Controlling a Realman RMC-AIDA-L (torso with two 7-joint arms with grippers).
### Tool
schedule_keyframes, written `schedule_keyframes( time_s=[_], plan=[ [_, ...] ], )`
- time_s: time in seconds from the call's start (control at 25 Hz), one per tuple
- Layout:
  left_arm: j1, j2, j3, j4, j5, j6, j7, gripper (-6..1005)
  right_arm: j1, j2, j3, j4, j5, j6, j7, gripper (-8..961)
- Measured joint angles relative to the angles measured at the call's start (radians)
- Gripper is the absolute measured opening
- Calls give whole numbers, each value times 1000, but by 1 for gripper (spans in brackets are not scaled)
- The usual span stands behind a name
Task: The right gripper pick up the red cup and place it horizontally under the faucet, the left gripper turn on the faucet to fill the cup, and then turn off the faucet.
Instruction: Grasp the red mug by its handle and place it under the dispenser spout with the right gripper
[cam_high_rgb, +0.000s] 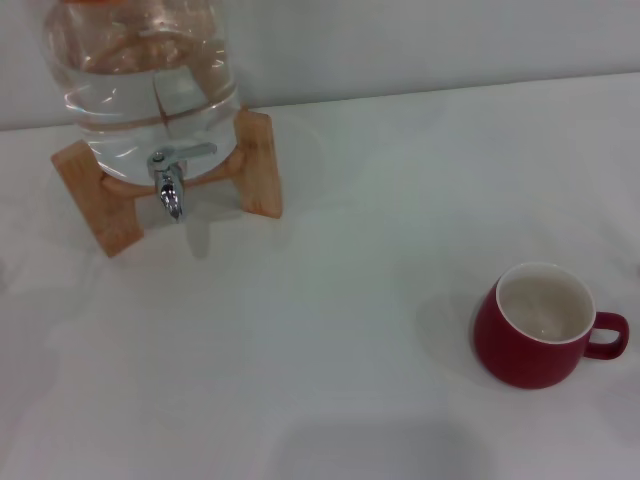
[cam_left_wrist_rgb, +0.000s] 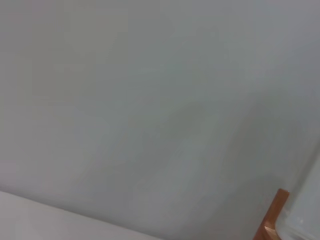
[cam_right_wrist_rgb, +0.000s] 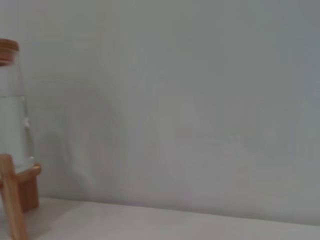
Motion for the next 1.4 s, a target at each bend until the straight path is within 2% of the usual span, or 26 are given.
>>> schedule_keyframes(
  time_s=[0.24, 0.6, 1.04, 1.4],
  plan=[
    [-6, 0, 0, -3, 1, 1, 0, 721, -40, 2, -4, -4, -33, 60, 2, 620],
    [-12, -1, 1, -5, 3, 3, -1, 721, -48, 4, -7, -4, -156, 69, -4, 620],
    [-21, -1, 2, -6, 3, 3, -4, 721, -77, 4, -3, -11, -169, 132, -29, 619],
    [-28, -1, 2, 0, 2, 3, -26, 721, -77, 10, -15, 40, -230, 142, -156, 619]
  ],
)
